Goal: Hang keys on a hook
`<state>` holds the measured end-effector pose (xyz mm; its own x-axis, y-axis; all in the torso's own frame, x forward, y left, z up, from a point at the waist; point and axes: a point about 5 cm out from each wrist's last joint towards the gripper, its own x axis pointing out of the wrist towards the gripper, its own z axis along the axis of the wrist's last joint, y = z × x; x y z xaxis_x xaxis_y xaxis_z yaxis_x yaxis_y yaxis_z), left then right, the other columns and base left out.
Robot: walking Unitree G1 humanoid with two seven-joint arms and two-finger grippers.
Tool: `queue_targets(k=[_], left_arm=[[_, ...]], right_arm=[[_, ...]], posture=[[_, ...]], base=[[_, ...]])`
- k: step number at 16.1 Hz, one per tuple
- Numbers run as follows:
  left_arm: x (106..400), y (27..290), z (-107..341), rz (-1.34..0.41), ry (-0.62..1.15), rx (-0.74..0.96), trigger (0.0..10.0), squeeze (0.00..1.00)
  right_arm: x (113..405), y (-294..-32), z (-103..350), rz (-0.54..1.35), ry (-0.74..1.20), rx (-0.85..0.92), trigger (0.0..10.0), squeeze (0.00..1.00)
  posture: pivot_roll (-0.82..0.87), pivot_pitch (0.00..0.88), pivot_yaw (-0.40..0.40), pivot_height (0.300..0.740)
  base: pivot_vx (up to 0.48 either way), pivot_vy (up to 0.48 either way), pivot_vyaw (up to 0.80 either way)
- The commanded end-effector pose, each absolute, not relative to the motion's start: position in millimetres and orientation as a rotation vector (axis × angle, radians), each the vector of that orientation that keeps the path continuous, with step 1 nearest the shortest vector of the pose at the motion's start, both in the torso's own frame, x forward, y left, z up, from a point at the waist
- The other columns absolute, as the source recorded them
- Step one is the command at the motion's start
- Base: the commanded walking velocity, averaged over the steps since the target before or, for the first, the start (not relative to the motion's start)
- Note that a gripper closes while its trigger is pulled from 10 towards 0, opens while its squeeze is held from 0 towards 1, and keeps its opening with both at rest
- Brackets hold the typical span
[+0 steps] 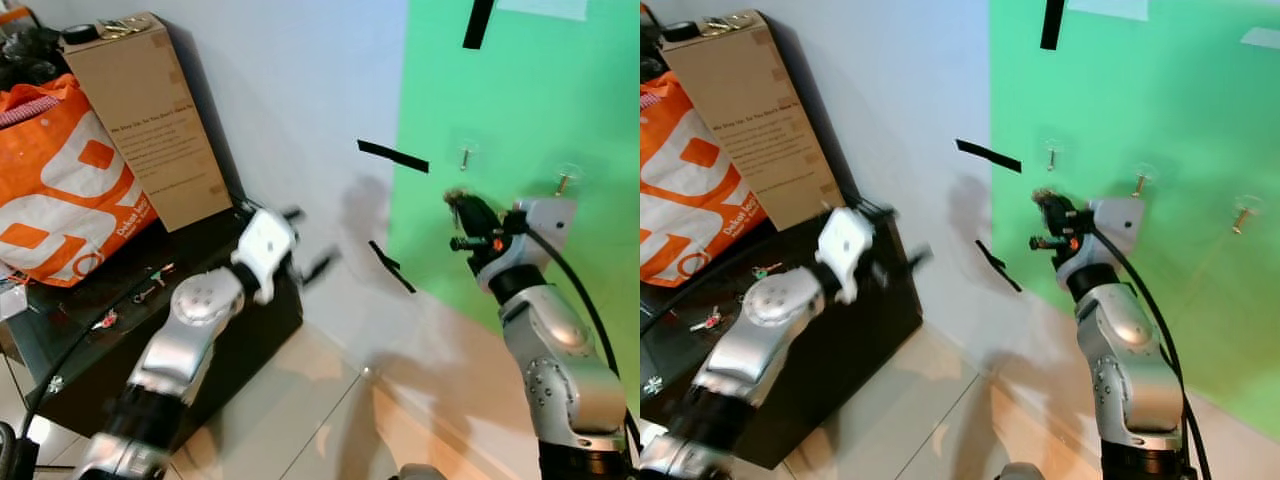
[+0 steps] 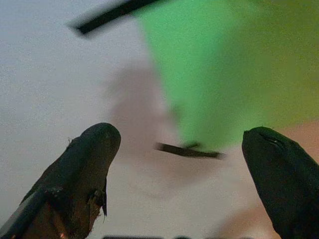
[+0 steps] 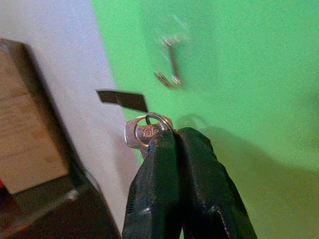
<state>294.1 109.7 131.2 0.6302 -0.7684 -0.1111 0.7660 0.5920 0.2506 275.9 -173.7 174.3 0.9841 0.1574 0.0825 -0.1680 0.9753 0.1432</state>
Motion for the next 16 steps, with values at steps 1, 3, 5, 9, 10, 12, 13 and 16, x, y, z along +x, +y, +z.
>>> queue_targets(k=[1, 3, 5, 9, 10, 12, 13, 16], left_arm=[[290, 110, 132, -0.948, 0.006, 0.288, 10.0, 0.00], [285, 107, 135, -1.050, 0.028, 0.250, 10.0, 0.00], [279, 104, 137, -1.147, 0.051, 0.193, 10.0, 0.00], [275, 104, 138, -1.208, 0.094, 0.157, 10.0, 0.00], [274, 104, 138, -1.213, 0.097, 0.152, 10.0, 0.00], [273, 104, 139, -1.222, 0.104, 0.142, 10.0, 0.00], [273, 103, 139, -1.224, 0.106, 0.138, 10.0, 0.00], [272, 101, 139, -1.236, 0.111, 0.131, 10.0, 0.00]], right_arm=[[276, -169, 180, 0.199, -0.083, 0.174, 10.0, 0.00], [279, -168, 184, 0.195, -0.089, 0.202, 10.0, 0.00], [283, -169, 187, 0.174, -0.095, 0.253, 10.0, 0.00], [283, -175, 191, 0.128, -0.106, 0.298, 10.0, 0.00], [282, -177, 191, 0.120, -0.106, 0.310, 10.0, 0.00], [281, -179, 191, 0.107, -0.106, 0.328, 10.0, 0.00], [280, -181, 191, 0.101, -0.106, 0.335, 10.0, 0.00], [280, -181, 194, 0.098, -0.112, 0.368, 10.0, 0.00]], posture=[[-0.21, 0.000, 0.130, 0.740], [-0.21, 0.000, 0.128, 0.740], [-0.21, 0.000, 0.128, 0.740], [-0.21, 0.000, 0.129, 0.740], [-0.21, 0.000, 0.133, 0.740], [-0.21, 0.000, 0.134, 0.740], [-0.21, 0.000, 0.134, 0.740], [-0.22, 0.000, 0.138, 0.740]], base=[[0.000, 0.000, 0.00], [0.000, 0.000, 0.00], [0.000, 0.000, 0.00], [0.000, 0.000, 0.00], [0.000, 0.000, 0.00], [0.000, 0.000, 0.00], [0.000, 0.000, 0.00], [0.000, 0.000, 0.00]])
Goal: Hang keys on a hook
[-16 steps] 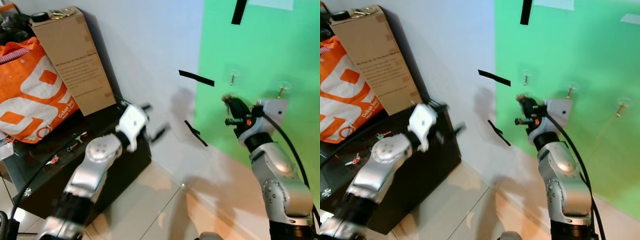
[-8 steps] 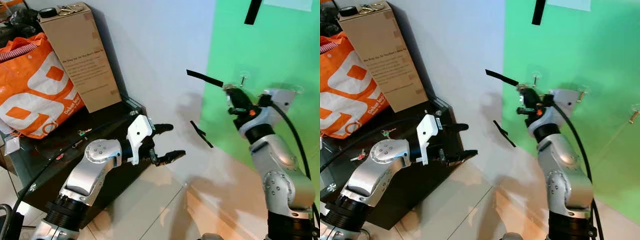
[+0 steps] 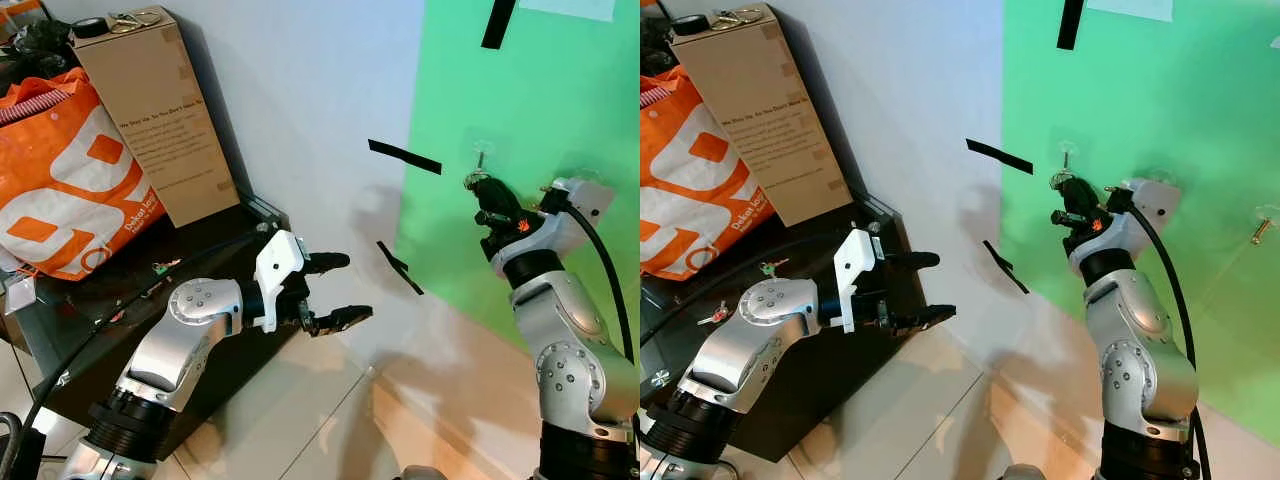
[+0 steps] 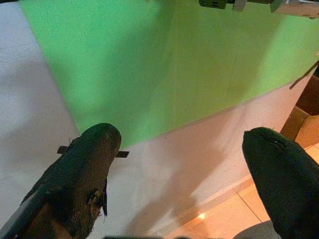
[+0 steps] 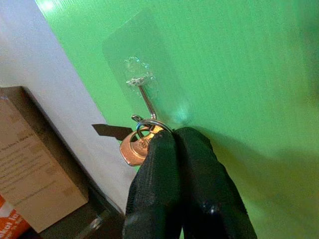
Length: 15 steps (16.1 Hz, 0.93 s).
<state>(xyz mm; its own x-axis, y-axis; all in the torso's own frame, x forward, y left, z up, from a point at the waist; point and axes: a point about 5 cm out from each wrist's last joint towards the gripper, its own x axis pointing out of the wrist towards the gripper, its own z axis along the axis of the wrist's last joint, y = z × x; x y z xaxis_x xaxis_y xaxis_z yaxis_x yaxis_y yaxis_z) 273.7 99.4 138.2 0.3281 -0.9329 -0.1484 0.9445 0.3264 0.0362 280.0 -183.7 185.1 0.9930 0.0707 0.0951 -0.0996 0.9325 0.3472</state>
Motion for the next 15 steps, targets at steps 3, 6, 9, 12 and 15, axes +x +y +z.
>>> queue_targets(k=[3, 6, 9, 12, 15], left_arm=[[271, 101, 139, -1.235, 0.114, 0.128, 10.0, 0.00], [270, 102, 139, -1.233, 0.116, 0.125, 10.0, 0.00], [270, 103, 139, -1.234, 0.118, 0.125, 10.0, 0.00], [271, 102, 139, -1.237, 0.120, 0.125, 10.0, 0.00], [272, 101, 139, -1.240, 0.120, 0.124, 10.0, 0.00]], right_arm=[[279, -179, 193, 0.133, -0.098, 0.372, 10.0, 0.00], [276, -173, 190, 0.173, -0.076, 0.366, 10.0, 0.00], [274, -169, 190, 0.213, -0.065, 0.334, 10.0, 0.00], [273, -168, 192, 0.227, -0.071, 0.332, 10.0, 0.00], [274, -172, 195, 0.197, -0.094, 0.346, 10.0, 0.00]], posture=[[-0.22, 0.000, 0.133, 0.740], [-0.22, 0.000, 0.131, 0.740], [-0.22, 0.000, 0.137, 0.740], [-0.22, 0.000, 0.138, 0.740], [-0.23, 0.000, 0.140, 0.740]], base=[[0.000, 0.000, 0.00], [0.000, 0.000, 0.00], [0.000, 0.000, 0.00], [0.000, 0.000, 0.00], [0.000, 0.000, 0.00]])
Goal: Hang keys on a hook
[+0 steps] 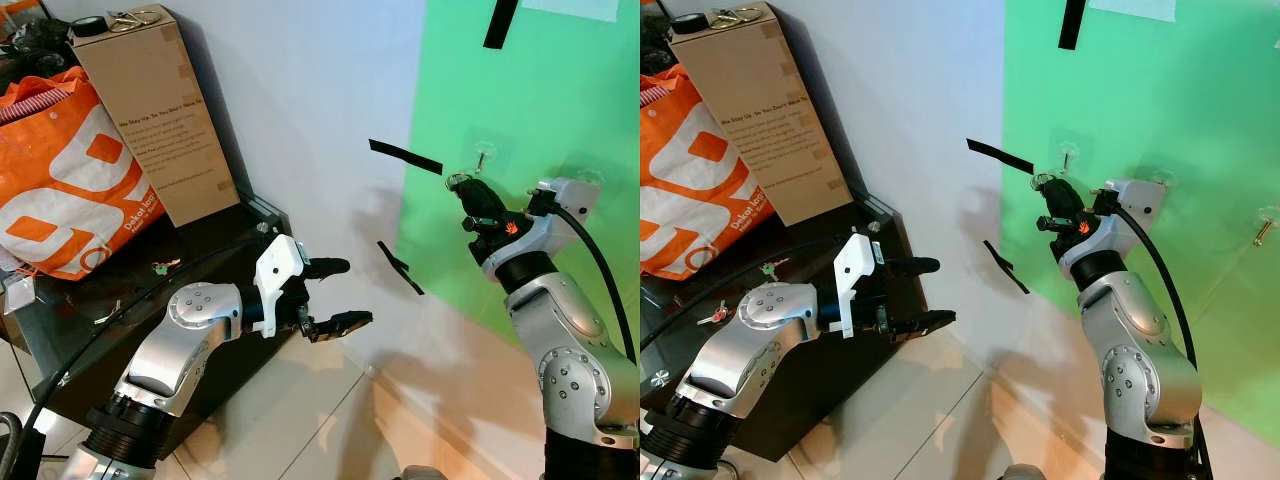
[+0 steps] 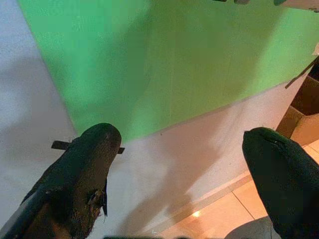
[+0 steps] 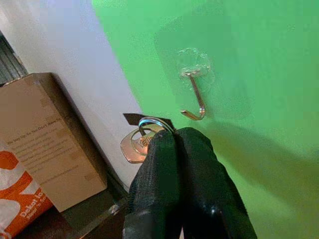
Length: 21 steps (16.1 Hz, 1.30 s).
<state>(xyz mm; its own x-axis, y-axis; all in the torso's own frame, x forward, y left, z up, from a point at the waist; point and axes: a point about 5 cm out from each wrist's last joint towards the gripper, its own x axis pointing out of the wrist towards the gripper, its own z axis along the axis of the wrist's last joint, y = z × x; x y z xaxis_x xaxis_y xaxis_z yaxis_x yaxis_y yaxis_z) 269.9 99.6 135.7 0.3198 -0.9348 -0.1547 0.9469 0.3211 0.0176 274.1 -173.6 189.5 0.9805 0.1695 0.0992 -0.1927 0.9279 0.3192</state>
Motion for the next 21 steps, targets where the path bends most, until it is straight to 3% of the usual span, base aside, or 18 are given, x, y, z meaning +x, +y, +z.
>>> queue_targets(k=[1, 13, 21], left_arm=[[272, 101, 139, -1.244, 0.120, 0.123, 10.0, 0.00], [271, 99, 138, -1.251, 0.117, 0.124, 10.0, 0.00], [270, 99, 138, -1.255, 0.117, 0.121, 10.0, 0.00]], right_arm=[[275, -174, 197, 0.181, -0.104, 0.352, 10.0, 0.00], [279, -175, 200, 0.162, -0.119, 0.383, 10.0, 0.00], [283, -182, 176, 0.072, 0.045, 0.347, 10.0, 0.00]], posture=[[-0.23, 0.000, 0.140, 0.740], [-0.23, 0.000, 0.135, 0.740], [-0.23, 0.000, 0.131, 0.740]], base=[[0.000, 0.000, 0.00], [0.000, 0.000, 0.00], [0.000, 0.000, 0.00]])
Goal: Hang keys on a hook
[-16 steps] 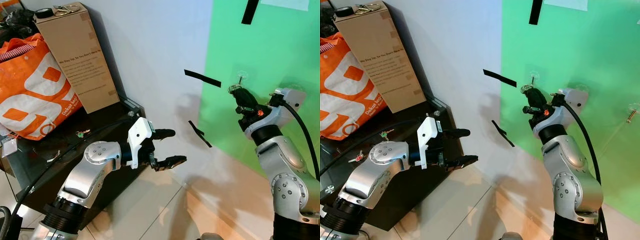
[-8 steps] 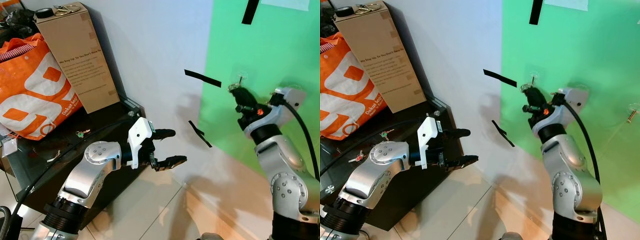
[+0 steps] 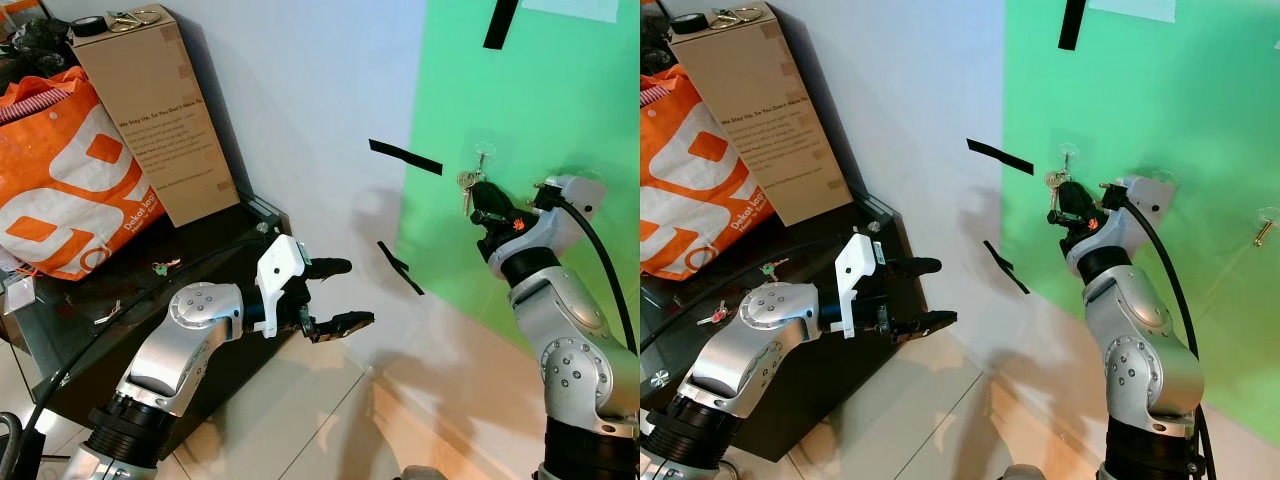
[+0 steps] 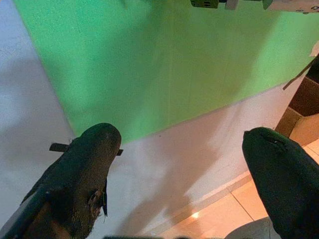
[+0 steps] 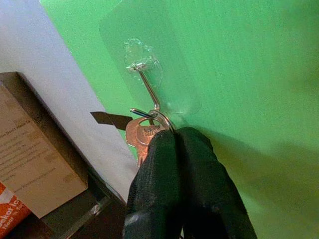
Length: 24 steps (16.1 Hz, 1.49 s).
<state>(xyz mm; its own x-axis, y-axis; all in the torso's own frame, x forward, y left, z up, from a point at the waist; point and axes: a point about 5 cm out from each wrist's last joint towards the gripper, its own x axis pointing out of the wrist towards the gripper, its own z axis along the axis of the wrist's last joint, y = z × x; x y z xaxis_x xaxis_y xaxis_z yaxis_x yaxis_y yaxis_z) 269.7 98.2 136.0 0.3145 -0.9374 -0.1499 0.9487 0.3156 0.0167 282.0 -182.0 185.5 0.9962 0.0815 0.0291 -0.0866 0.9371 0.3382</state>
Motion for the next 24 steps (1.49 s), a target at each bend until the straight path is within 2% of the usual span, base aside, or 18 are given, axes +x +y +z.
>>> queue_targets(k=[1, 6, 7, 8, 9, 11, 16, 19, 21, 22, 24], left_arm=[[270, 99, 138, -1.255, 0.117, 0.120, 10.0, 0.00], [270, 98, 138, -1.253, 0.111, 0.119, 10.0, 0.00], [271, 97, 140, -1.244, 0.089, 0.121, 10.0, 0.00], [271, 97, 141, -1.238, 0.080, 0.121, 10.0, 0.00], [272, 97, 142, -1.222, 0.062, 0.119, 10.0, 0.00], [274, 98, 145, -1.185, 0.026, 0.116, 10.0, 0.00], [280, 97, 157, -1.138, -0.047, 0.065, 10.0, 0.00], [281, 98, 158, -1.116, -0.062, 0.050, 10.0, 0.00], [290, 112, 154, -0.914, -0.045, 0.055, 10.0, 0.00], [291, 115, 153, -0.883, -0.041, 0.058, 10.0, 0.00], [303, 136, 141, -0.640, 0.017, 0.181, 10.0, 0.00]], right_arm=[[283, -182, 176, 0.072, 0.046, 0.340, 10.0, 0.00], [284, -180, 178, 0.073, 0.031, 0.319, 10.0, 0.00], [285, -181, 178, 0.067, 0.026, 0.324, 10.0, 0.63], [284, -182, 177, 0.058, 0.026, 0.324, 10.0, 0.95], [283, -185, 174, 0.041, 0.036, 0.322, 10.0, 1.00], [279, -190, 169, 0.017, 0.038, 0.291, 10.0, 1.00], [270, -194, 172, 0.031, -0.090, 0.393, 10.0, 1.00], [267, -191, 163, 0.057, -0.055, 0.411, 10.0, 1.00], [260, -183, 140, 0.096, 0.040, 0.255, 10.0, 1.00], [260, -182, 138, 0.094, 0.046, 0.231, 10.0, 1.00], [256, -183, 123, 0.065, 0.096, 0.149, 10.0, 1.00]], posture=[[-0.23, 0.000, 0.131, 0.740], [-0.23, 0.000, 0.130, 0.740], [-0.23, 0.000, 0.130, 0.740], [-0.23, 0.000, 0.129, 0.740], [-0.22, 0.000, 0.126, 0.740], [-0.22, 0.000, 0.123, 0.740], [-0.22, 0.000, 0.125, 0.740], [-0.22, 0.000, 0.125, 0.740], [-0.21, 0.000, 0.128, 0.740], [-0.21, 0.000, 0.128, 0.740], [-0.21, 0.000, 0.133, 0.740]], base=[[0.000, 0.000, 0.00], [0.000, 0.000, 0.00], [0.000, 0.000, 0.00], [0.000, 0.000, 0.00], [0.000, 0.000, 0.00], [0.000, 0.000, 0.00], [0.000, 0.000, 0.00], [0.000, 0.000, 0.00], [0.000, 0.000, 0.80], [0.000, 0.000, 0.80], [0.000, 0.000, 0.80]])
